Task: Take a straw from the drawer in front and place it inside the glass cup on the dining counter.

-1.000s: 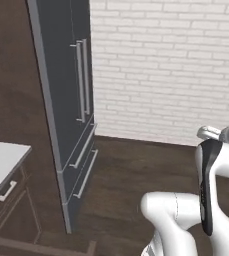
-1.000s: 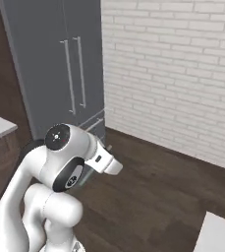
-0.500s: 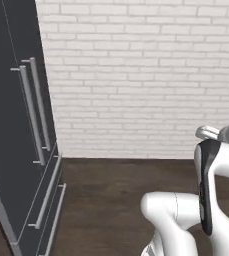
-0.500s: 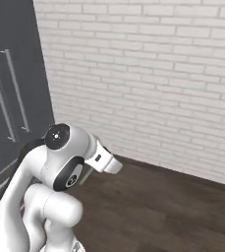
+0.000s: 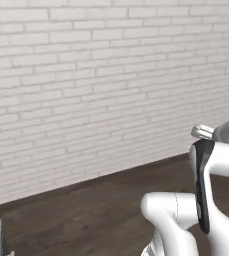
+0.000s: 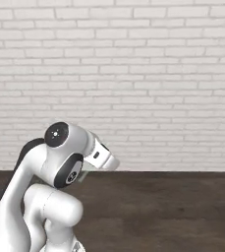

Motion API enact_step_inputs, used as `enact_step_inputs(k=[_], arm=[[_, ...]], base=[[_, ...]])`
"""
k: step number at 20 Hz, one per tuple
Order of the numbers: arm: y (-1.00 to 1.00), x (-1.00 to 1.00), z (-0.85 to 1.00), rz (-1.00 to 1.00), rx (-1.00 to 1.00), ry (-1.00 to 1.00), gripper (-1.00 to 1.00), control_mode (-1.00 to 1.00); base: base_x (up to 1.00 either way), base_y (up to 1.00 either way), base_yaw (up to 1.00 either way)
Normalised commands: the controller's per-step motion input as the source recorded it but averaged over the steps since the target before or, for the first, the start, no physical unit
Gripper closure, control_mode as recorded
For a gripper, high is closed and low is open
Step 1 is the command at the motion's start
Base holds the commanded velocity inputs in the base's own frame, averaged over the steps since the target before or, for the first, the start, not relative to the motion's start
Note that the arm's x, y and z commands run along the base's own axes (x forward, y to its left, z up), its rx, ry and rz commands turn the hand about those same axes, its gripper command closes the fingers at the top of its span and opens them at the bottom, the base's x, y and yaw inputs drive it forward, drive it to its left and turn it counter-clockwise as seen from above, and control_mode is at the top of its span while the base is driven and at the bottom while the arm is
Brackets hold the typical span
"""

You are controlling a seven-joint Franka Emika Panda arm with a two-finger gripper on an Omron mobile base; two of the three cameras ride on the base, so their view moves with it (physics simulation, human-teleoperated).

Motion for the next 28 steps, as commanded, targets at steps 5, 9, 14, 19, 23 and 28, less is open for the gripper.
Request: enact_step_inputs(k=[5,9,14,19,23,28], arm=[[0.00,0.00,0.00,0.00,0.00,0.00,1.00,1.00],[0.00,0.00,0.00,0.00,0.00,0.00,1.00,1.00],[0.00,0.00,0.00,0.00,0.00,0.00,1.00,1.00],[0.00,0.00,0.00,0.00,0.00,0.00,1.00,1.00],[0.00,0.00,0.00,0.00,0.00,0.00,1.00,1.00],[0.00,0.00,0.00,0.00,0.00,0.00,1.00,1.00]], base=[[0.37,0.00,-0.77],[0.47,0.00,-0.75],[0.62,0.16,-0.71],[0.82,0.51,-0.65],[0.85,0.76,-0.61],[0.98,0.66,-0.60]])
